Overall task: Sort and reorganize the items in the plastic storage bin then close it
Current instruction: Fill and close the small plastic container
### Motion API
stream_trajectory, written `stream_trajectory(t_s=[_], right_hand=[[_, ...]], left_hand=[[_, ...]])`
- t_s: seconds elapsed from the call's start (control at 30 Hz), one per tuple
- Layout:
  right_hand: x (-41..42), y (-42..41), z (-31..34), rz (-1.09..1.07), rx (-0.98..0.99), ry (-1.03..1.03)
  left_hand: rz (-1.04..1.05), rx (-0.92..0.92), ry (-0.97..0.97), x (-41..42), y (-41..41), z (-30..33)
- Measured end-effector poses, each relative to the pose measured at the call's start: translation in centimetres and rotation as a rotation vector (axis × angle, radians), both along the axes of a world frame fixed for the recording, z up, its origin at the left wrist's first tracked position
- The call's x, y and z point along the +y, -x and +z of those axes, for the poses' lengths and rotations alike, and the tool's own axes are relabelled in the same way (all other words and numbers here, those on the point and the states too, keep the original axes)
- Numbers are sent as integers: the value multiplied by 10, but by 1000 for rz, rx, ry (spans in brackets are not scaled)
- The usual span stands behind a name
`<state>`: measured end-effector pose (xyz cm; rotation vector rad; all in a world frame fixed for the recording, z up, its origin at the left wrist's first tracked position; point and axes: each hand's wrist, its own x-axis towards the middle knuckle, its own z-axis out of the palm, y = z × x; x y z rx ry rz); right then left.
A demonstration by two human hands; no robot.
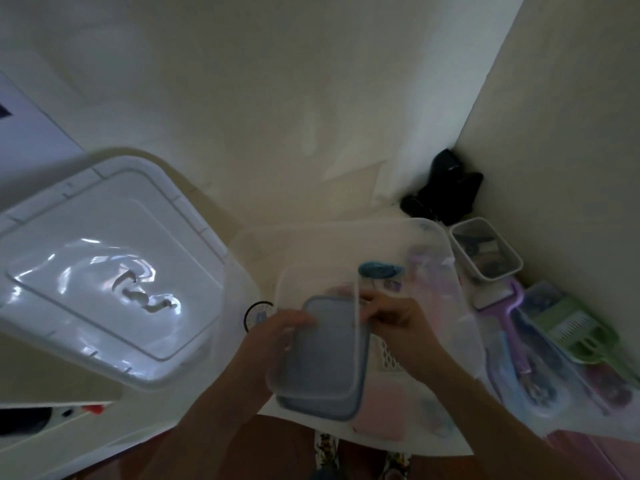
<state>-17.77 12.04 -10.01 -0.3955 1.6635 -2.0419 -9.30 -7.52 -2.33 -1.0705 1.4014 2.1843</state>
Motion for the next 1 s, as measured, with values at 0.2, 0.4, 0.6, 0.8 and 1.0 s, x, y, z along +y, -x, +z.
stream_trajectory(t_s=[0.2,0.4,0.6,0.8,1.0], right_hand=[[11,24,-30,-118,3,-526],[10,115,-98,-65,562,-1264],[-12,131,-129,17,783,-1602],[-5,130,-128,46,824,-1593],[-12,103,-43,-379,549,-1112]], left_hand=[[-27,24,531,-7,13,-32],[-25,-48,576,-17,42,-62],[-114,-135,633,-26,54,-86],[-84,-181,611,-23,55,-95],[-49,-124,604,-24,51,-93]])
